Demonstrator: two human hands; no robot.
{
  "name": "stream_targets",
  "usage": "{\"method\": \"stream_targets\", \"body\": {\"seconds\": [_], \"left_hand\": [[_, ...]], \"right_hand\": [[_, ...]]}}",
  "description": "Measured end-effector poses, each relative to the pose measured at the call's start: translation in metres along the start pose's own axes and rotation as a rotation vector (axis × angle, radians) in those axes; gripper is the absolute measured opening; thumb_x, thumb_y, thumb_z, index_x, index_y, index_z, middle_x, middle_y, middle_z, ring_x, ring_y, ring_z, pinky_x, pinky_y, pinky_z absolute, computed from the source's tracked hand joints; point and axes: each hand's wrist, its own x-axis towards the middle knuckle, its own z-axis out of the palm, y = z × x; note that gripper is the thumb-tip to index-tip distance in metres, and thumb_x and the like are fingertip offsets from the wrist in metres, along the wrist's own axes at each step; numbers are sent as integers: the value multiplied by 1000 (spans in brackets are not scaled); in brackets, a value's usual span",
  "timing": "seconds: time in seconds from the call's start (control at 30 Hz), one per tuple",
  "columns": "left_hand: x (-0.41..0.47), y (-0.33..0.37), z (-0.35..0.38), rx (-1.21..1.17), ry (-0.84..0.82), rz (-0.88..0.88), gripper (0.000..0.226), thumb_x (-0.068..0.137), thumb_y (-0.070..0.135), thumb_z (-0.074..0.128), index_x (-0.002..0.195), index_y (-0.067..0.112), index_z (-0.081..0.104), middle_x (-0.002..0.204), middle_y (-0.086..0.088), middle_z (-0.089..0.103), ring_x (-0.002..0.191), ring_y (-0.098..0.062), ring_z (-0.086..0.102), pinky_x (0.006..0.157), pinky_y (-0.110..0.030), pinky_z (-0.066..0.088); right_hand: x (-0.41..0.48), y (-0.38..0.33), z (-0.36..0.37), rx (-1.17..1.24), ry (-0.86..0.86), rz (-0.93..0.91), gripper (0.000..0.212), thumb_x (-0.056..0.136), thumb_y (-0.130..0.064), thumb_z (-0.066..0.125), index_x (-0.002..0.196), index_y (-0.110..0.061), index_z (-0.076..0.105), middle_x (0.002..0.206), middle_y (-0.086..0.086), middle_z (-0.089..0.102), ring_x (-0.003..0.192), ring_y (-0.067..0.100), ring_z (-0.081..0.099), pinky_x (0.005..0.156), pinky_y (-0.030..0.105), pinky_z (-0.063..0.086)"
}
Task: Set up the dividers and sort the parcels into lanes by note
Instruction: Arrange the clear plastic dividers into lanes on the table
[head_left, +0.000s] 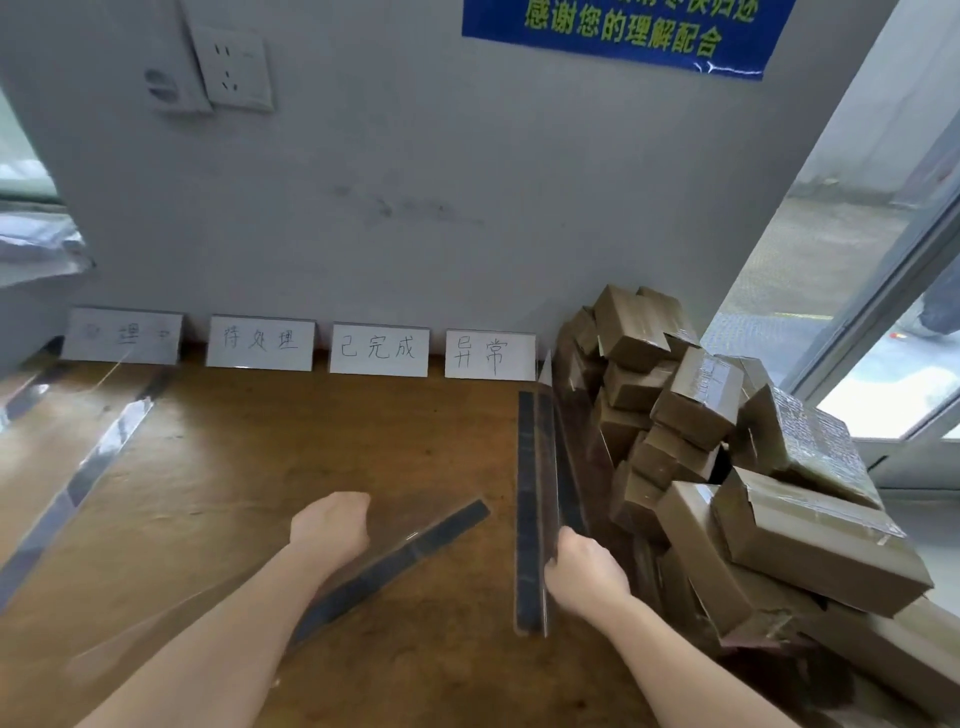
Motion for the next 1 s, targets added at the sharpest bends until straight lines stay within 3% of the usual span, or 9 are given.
{"method": "stream_targets", "body": {"seconds": [0.1, 0.3, 0.4, 0.5, 0.6, 0.73, 0.87, 1.0], "left_hand": [[-6, -12, -1, -5, -4, -34, 9, 92, 19, 54, 95, 21, 61, 110, 1, 67, 101, -23, 64, 72, -31, 50], [-25, -20, -2, -151, 164, -116, 17, 98, 25, 51, 108, 18, 62, 112, -1, 67, 101, -24, 63, 79, -32, 53], [-38, -28, -2, -179, 142, -153, 33, 98, 24, 51, 130, 17, 51, 124, -4, 63, 108, -25, 61, 83, -35, 52], [-60, -41, 2, -146, 135, -217, 40, 98, 18, 46, 137, 22, 47, 133, -2, 58, 116, -24, 58, 87, -33, 49], [-85, -61, 10, -96, 129, -303, 33, 95, 10, 38, 118, 23, 58, 119, -1, 63, 103, -23, 61, 76, -30, 47], [-124, -88, 20, -71, 95, -411, 22, 97, 13, 35, 88, 24, 52, 87, 6, 54, 78, -16, 50, 56, -26, 33], [-146, -105, 26, -21, 88, -405, 15, 97, 17, 41, 87, 23, 51, 97, 4, 58, 83, -17, 52, 59, -26, 34], [-154, -106, 27, -45, 180, -355, 19, 98, 17, 41, 81, 23, 47, 90, 3, 59, 79, -17, 53, 60, -26, 35]], "right_hand": [[-1, -9, 3, 11, 3, -31, 36, 99, -25, 51, 134, -18, 49, 118, -1, 65, 98, 14, 66, 79, 24, 56], [-12, -25, 16, 73, -8, -128, 39, 101, -28, 46, 139, -19, 44, 128, -2, 61, 106, 15, 64, 88, 24, 55], [-22, -31, 23, 62, -12, -176, 37, 102, -28, 45, 138, -19, 45, 128, -3, 61, 107, 14, 64, 89, 25, 55], [-36, -37, 32, 27, -19, -235, 28, 102, -26, 44, 129, -20, 49, 120, -2, 64, 99, 15, 65, 85, 26, 57], [-47, -41, 44, 10, -33, -281, 26, 101, -27, 44, 124, -20, 51, 113, -3, 65, 95, 14, 65, 83, 27, 58], [-58, -45, 58, 25, -38, -332, 25, 100, -27, 47, 123, -21, 53, 107, -6, 63, 90, 10, 64, 77, 20, 55], [-64, -54, 64, 14, -47, -342, 23, 100, -27, 47, 120, -21, 55, 104, -7, 63, 86, 10, 64, 75, 20, 56], [-60, -68, 63, 8, -13, -328, 20, 101, -25, 46, 117, -20, 56, 99, -7, 61, 82, 10, 63, 71, 19, 55]]}}
